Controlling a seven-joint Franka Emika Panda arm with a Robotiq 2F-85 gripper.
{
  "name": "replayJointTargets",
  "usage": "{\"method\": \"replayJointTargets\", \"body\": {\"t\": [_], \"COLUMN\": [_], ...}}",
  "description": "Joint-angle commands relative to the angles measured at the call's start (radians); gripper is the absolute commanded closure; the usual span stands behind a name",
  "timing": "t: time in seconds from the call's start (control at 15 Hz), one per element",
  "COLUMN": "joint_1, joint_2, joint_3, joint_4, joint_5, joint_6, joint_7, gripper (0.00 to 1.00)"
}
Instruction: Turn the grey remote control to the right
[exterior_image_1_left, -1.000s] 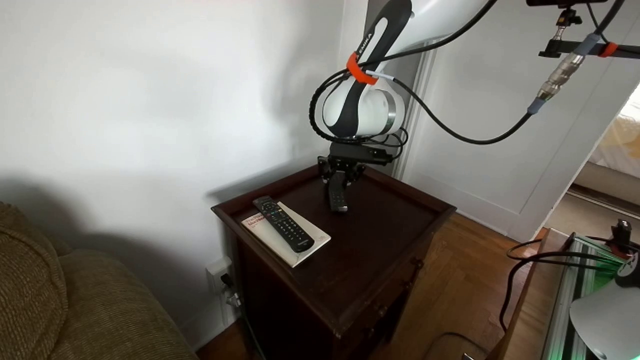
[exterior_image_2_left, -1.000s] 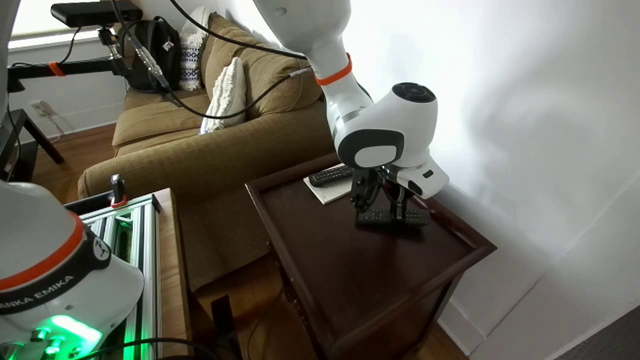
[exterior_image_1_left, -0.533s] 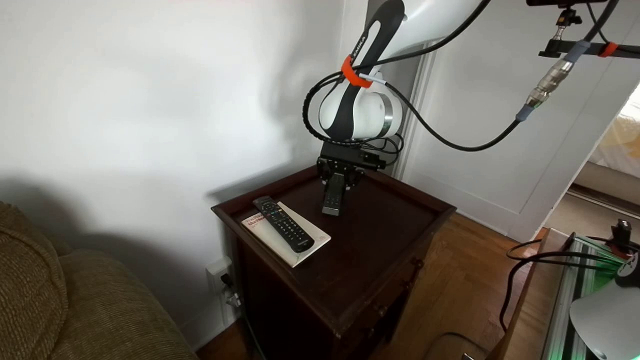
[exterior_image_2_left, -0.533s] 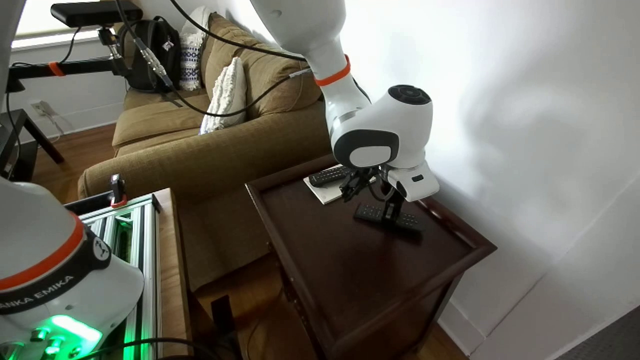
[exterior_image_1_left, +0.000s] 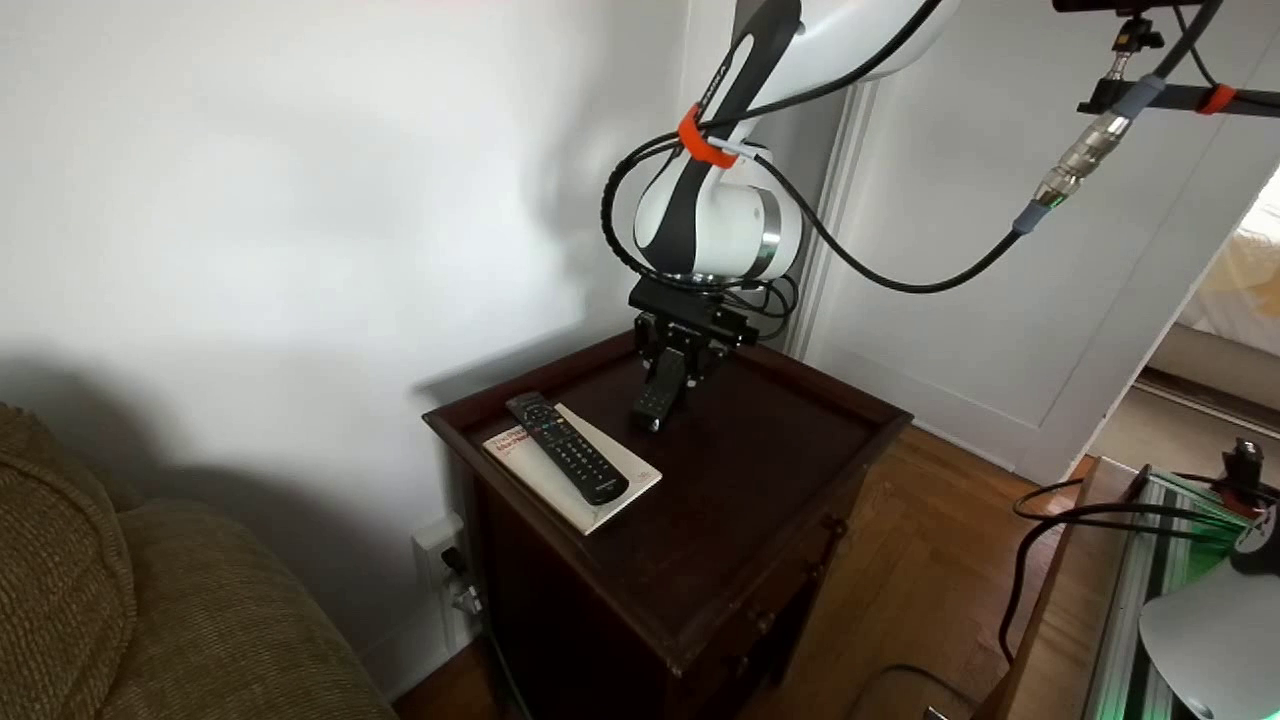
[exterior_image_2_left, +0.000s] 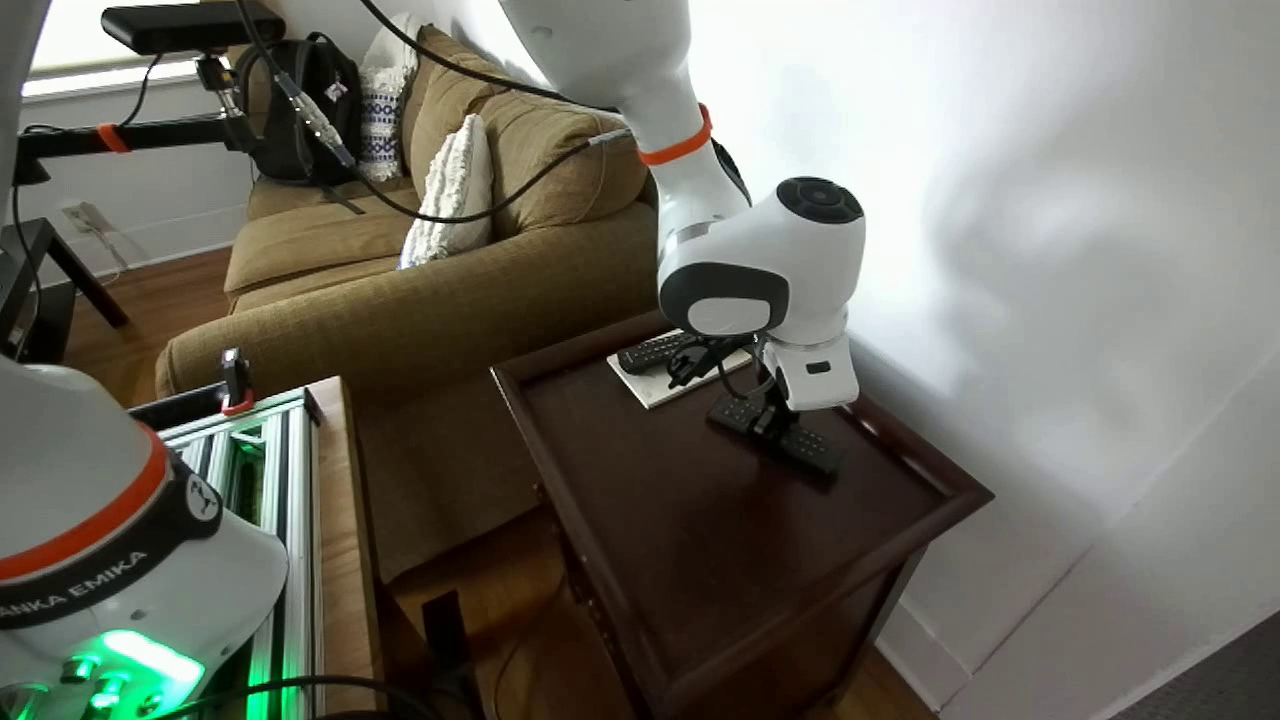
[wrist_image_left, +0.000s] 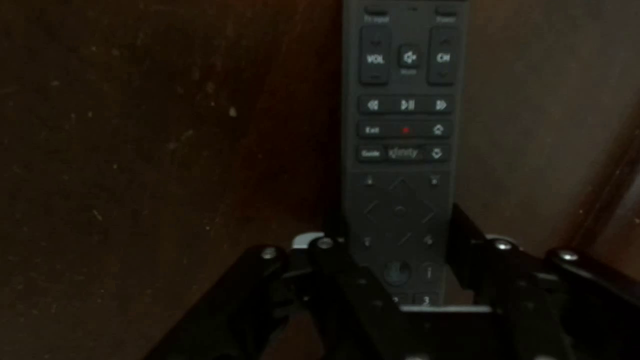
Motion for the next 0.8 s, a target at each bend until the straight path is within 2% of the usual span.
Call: {"method": "replayJointTargets", "body": {"t": [0.0,0.6,0.67,0.73], "joint_1": [0.002,-0.011,-0.042,-0.031], "joint_2": [-0.017,-0.036,-0.044,-0.046], "joint_3": [-0.013,-0.01,0.021,0.006], "joint_4": [-0.033,-0.06,-0.057,-0.061], "joint_5": [0.019,0.012,0.026,0.011], "joint_6": [0.001,-0.006,-0.025,-0.017], "joint_7": [0.059,0.112,0.088,0.087], "gripper": [0.74,0.74,0.24,0.23]}}
